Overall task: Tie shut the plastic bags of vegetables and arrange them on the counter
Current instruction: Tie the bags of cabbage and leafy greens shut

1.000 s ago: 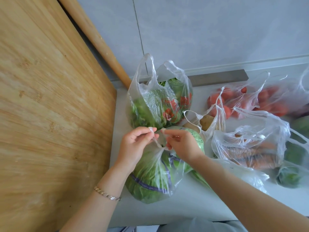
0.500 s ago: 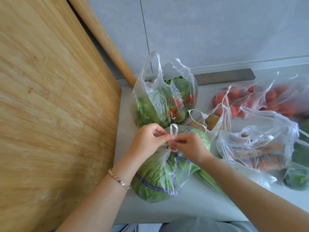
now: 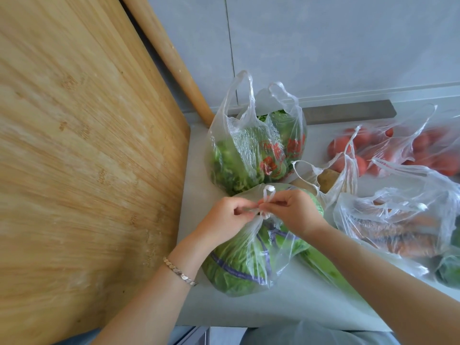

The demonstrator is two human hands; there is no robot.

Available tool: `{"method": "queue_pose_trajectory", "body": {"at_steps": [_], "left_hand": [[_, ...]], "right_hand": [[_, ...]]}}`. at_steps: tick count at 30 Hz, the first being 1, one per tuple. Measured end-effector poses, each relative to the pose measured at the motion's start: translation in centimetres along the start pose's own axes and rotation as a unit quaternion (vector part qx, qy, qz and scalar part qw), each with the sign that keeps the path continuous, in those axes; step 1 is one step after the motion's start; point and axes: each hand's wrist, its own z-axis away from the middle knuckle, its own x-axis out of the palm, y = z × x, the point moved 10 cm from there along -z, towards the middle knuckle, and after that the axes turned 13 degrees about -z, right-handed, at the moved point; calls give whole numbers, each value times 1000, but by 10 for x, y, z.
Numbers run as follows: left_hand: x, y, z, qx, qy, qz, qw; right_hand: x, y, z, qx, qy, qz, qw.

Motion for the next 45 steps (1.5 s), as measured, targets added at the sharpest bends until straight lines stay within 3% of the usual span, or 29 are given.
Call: {"method": "queue_pose_trajectory", "body": {"at_steps": [3,9,16,21,29,36,45], "left_hand": [[-1,10,-2,24,29,-22,999],[-4,14,-2,40,83,34,995],[9,-10,0,-116,47,151,981],[22,-17,4,-152,6,217,964],[15,-8,3,-103,27,175,979],[-1,12,8,-22,109,71,991],[-4,5,11,-25,125,89,988]], "right_hand": [[-3,2,0,10,8,-10,1000],[-12,10,2,33,79,-68,994],[-12,10,6,62,80,-71,992],[-5,1,7,21,34,24,999],[17,-27,12,-103,-47,160,981],[35,-16,-1,-36,-113,325,938],[7,-17,9,-53,-13,137,989]]}}
